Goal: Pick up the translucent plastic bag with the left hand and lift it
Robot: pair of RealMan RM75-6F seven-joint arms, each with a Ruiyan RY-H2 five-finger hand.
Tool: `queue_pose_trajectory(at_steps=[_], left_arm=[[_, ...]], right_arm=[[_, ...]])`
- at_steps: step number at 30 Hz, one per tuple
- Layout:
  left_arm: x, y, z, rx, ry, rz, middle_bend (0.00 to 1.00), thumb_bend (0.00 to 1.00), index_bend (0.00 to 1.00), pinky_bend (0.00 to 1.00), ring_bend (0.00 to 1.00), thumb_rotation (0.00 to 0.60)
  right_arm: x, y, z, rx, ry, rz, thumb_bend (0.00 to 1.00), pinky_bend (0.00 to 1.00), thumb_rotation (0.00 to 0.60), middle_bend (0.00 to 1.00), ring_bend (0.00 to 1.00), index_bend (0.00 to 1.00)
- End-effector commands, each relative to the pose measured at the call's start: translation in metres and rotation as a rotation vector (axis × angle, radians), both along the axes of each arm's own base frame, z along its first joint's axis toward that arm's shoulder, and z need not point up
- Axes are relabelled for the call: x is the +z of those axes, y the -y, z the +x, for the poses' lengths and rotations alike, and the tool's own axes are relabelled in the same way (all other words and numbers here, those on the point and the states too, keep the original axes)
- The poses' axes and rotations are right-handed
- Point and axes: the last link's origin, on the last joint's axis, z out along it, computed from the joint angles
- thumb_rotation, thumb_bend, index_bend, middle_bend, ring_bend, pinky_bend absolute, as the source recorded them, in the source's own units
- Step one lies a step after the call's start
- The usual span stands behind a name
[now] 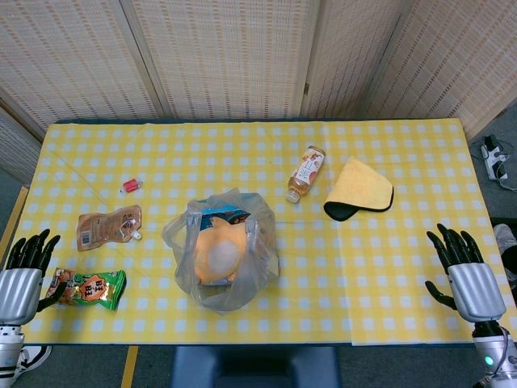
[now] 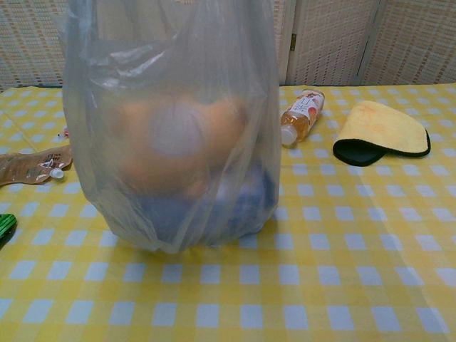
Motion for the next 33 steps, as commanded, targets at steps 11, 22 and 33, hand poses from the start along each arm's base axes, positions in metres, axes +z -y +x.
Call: queue_pose_trajectory(at_steps=[11,22,33], left_arm=[[-0.007,-0.01,0.013,-0.073,0.314,-0.164,0.05,0.33,0.06,0.01,0.01,0.6],[0.026,-0.037,0.063,-0.058,1.23,-0.615,0.07,0.33,0.04,0.09,0.01,0.6],[0.05,-0.057,0.096,-0.051,1.524,-0.802,0.06,0.33,0.05,0.03,0.0,0.6]], right_arm=[[0.01,-0.009,-0.001,0.038,0.044,-0.011,0.29,0.0,0.6,0.0,0.0,0.0],[0.007,-0.008,0.001,0.066,0.043,0.038,0.29,0.0,0.6,0.0,0.0,0.0],[0.012,-0.017,0.001,0.065,0.067,0.04,0.29,0.0,0.6,0.0,0.0,0.0]])
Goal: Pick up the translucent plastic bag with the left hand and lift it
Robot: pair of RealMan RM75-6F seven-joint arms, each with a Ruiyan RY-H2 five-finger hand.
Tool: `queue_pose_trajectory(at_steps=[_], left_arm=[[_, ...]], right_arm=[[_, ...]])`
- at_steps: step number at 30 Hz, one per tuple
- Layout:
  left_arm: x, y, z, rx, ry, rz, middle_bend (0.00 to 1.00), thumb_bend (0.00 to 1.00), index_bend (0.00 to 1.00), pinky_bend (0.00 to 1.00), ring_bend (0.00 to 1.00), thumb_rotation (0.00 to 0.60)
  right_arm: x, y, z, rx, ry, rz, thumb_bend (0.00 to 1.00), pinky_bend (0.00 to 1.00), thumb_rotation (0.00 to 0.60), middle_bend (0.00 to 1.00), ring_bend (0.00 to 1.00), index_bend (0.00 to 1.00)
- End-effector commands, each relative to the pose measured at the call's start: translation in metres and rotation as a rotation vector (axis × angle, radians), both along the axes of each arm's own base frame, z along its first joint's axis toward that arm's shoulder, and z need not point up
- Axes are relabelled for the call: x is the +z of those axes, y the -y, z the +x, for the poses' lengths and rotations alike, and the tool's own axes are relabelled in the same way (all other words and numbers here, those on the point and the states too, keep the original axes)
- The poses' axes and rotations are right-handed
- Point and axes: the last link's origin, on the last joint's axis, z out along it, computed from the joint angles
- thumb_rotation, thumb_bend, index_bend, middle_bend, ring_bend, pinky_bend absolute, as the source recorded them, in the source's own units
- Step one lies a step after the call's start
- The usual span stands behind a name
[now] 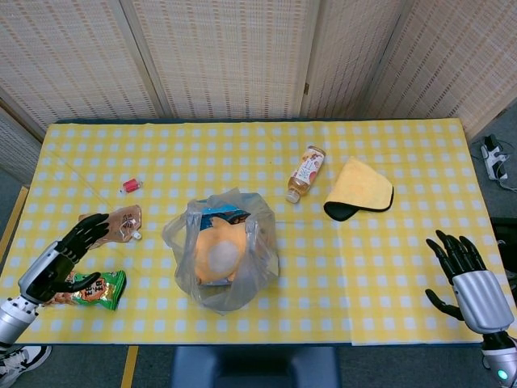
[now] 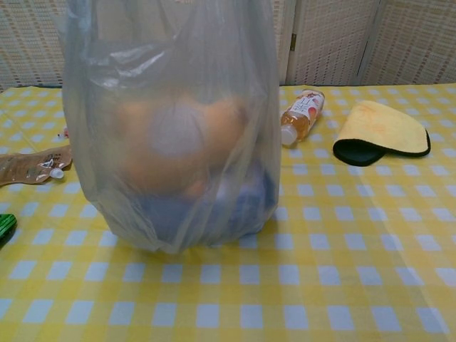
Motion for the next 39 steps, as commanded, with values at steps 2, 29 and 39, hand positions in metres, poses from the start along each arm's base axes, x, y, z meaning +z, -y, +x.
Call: queue_pose_trajectory(at_steps=[2,29,39], left_arm=[[0.019,-0.011,0.029,-0.096,0.095,-0.132,0.05,0.33,0.05,0.03,0.0,0.6],[-0.004,-0.02,0.07,-0.224,0.24,-0.234,0.05,0.33,0.05,0.11,0.01,0.6],[-0.024,-0.028,0.083,-0.297,0.238,-0.297,0.05,0.33,0.05,0.12,0.01,0.6]], right_arm=[[-0.001,0.001,-0.002,-0.019,0.0,0.011,0.29,0.0,0.6,0.0,0.0,0.0],[-0.003,-0.002,-0.001,-0.018,0.001,0.031,0.29,0.0,0.6,0.0,0.0,0.0],[0.003,-0.003,-0.003,-0.025,0.01,0.01,0.29,0.0,0.6,0.0,0.0,0.0]])
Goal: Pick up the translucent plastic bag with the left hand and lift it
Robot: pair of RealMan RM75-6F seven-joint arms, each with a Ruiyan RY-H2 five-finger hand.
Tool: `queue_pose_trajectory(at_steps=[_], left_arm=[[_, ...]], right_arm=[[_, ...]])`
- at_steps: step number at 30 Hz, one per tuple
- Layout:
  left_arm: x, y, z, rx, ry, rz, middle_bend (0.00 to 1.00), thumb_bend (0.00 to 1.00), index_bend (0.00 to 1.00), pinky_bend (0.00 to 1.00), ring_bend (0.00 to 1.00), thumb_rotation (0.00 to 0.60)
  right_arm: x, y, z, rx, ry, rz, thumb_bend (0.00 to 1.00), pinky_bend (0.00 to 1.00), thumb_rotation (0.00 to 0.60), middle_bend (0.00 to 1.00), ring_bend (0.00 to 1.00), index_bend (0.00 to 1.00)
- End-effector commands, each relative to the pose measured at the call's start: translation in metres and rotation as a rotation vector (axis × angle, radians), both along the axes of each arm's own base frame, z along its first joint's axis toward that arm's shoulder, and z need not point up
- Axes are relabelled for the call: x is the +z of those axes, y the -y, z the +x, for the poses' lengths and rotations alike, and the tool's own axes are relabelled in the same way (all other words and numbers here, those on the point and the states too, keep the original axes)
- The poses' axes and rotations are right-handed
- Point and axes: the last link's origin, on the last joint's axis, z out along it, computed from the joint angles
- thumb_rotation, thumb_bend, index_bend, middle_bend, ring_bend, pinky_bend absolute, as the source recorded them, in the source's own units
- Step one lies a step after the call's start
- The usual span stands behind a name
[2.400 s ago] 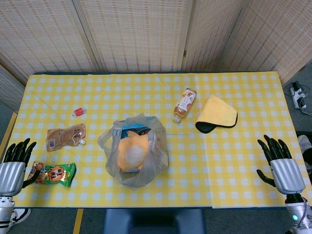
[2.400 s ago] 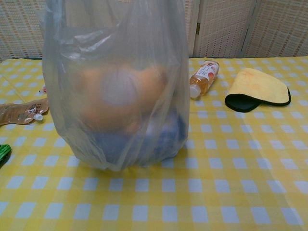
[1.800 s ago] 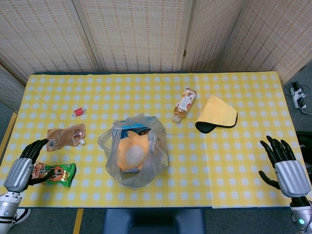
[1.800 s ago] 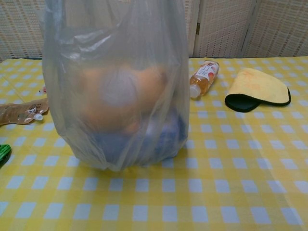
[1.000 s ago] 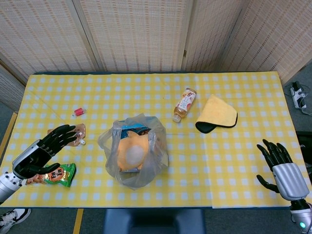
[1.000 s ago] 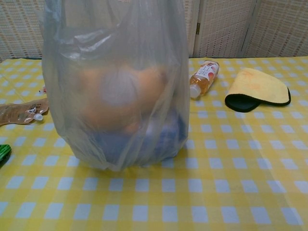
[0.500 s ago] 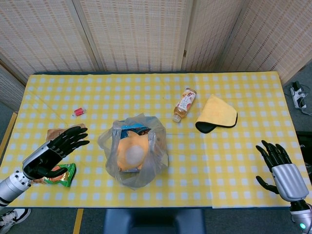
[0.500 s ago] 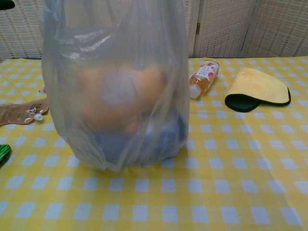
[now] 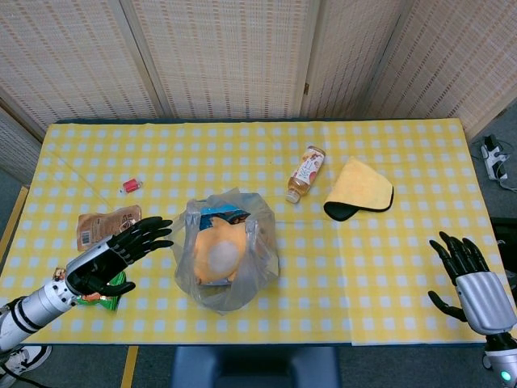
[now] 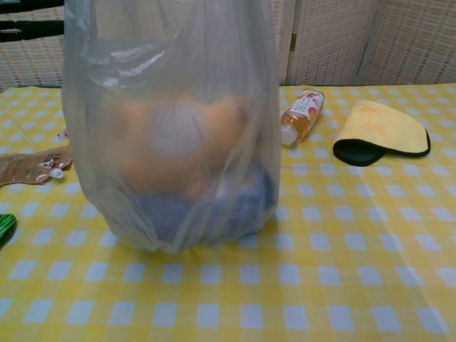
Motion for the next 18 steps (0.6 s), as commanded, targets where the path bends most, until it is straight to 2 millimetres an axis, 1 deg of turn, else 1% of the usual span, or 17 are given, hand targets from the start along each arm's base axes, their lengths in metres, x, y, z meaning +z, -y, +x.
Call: queue_pose_trajectory(at_steps=[1,9,14,18], left_arm=[[-0.007,-0.003,0.004,-0.028,-0.004,-0.013,0.05,0.33,0.05,0.12,0.01,0.6],[-0.023,-0.01,0.018,-0.093,-0.011,-0.049,0.06,0.33,0.05,0.12,0.02,0.6],[-0.029,-0.016,0.025,-0.113,-0.02,-0.063,0.06,0.33,0.05,0.13,0.02,0.6],[-0.033,-0.021,0.028,-0.125,-0.017,-0.069,0.07,0.33,0.06,0.13,0.02,0.6]], right_arm=[[0.001,-0.001,0.0,0.002,0.0,0.001,0.29,0.0,0.6,0.0,0.0,0.0],[0.0,0.002,0.0,0.002,0.001,0.009,0.29,0.0,0.6,0.0,0.0,0.0],[-0.002,0.003,0.0,0.001,-0.001,0.018,0.29,0.0,0.6,0.0,0.0,0.0],[-0.004,0.005,0.0,-0.002,-0.003,0.027,0.29,0.0,0.6,0.0,0.0,0.0]])
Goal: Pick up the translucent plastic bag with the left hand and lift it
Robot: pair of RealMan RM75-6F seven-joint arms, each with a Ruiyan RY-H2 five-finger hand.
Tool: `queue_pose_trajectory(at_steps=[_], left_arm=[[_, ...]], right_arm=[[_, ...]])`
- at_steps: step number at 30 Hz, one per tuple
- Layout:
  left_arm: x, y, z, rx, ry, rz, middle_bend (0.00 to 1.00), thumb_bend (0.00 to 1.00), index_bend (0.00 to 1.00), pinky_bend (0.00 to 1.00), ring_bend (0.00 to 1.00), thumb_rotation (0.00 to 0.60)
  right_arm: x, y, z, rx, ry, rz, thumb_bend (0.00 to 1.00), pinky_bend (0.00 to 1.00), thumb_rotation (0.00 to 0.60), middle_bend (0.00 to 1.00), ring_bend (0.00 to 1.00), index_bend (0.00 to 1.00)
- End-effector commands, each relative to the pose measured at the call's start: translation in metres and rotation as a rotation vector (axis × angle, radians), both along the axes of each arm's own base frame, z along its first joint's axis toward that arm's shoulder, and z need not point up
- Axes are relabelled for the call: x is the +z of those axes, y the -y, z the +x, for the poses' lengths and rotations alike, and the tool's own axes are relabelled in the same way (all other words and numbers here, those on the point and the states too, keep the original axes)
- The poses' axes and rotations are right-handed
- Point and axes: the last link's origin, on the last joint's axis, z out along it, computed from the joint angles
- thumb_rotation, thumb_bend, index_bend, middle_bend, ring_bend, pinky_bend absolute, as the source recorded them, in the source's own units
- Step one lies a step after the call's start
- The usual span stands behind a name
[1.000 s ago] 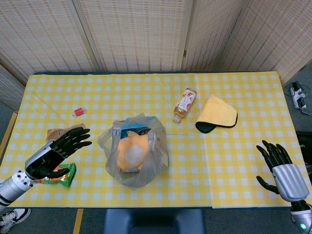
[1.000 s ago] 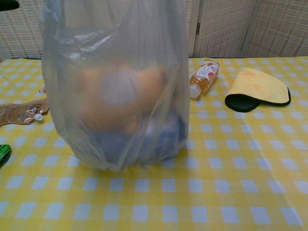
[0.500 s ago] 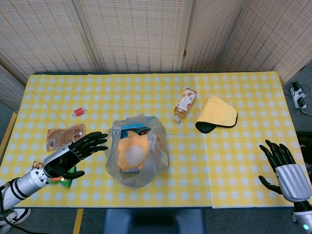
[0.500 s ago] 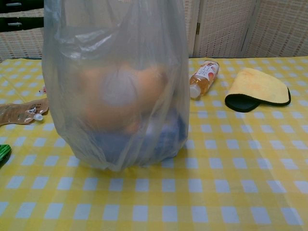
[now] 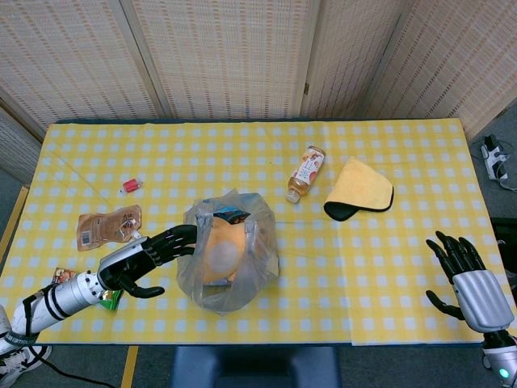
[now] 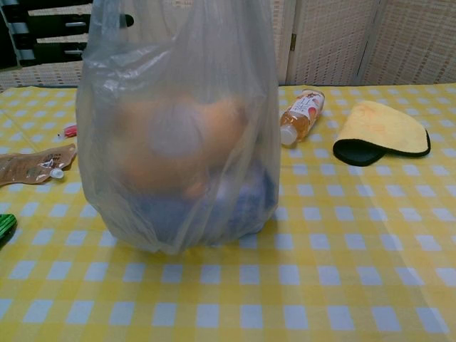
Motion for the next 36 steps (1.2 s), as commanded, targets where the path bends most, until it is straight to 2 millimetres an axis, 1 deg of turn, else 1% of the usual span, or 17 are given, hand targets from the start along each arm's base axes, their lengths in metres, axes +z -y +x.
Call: queue_pose_trajectory(at_steps=[1,7,16,23,29,36], left_arm=[[-0.004,-0.004,0.002,-0.003,0.011,-0.012,0.07,0.33,0.06,0.13,0.02,0.6],[-0.009,-0.012,0.009,-0.026,0.041,-0.034,0.08,0.32,0.08,0.13,0.02,0.6],[-0.016,-0.02,0.022,-0.057,0.041,-0.058,0.08,0.32,0.08,0.13,0.02,0.6],[-0.023,-0.025,0.03,-0.07,0.043,-0.054,0.09,0.32,0.08,0.15,0.03,0.6],[-0.022,-0.035,0.036,-0.05,0.076,-0.06,0.09,0.3,0.08,0.15,0.03,0.6],[-0.022,-0.035,0.038,-0.03,0.121,-0.029,0.09,0.3,0.09,0.15,0.03,0.6]], right_arm=[[-0.001,0.001,-0.001,-0.004,-0.002,0.007,0.29,0.0,0.6,0.0,0.0,0.0],[-0.002,0.002,-0.001,-0.009,-0.001,0.009,0.29,0.0,0.6,0.0,0.0,0.0],[0.001,0.001,-0.002,-0.014,0.006,0.005,0.29,0.0,0.6,0.0,0.0,0.0],[0.002,0.001,-0.003,-0.014,0.008,0.006,0.29,0.0,0.6,0.0,0.0,0.0],[0.004,0.0,-0.004,-0.017,0.01,0.001,0.29,0.0,0.6,0.0,0.0,0.0],[0.005,-0.001,-0.004,-0.019,0.012,-0.001,0.29,0.0,0.6,0.0,0.0,0.0]])
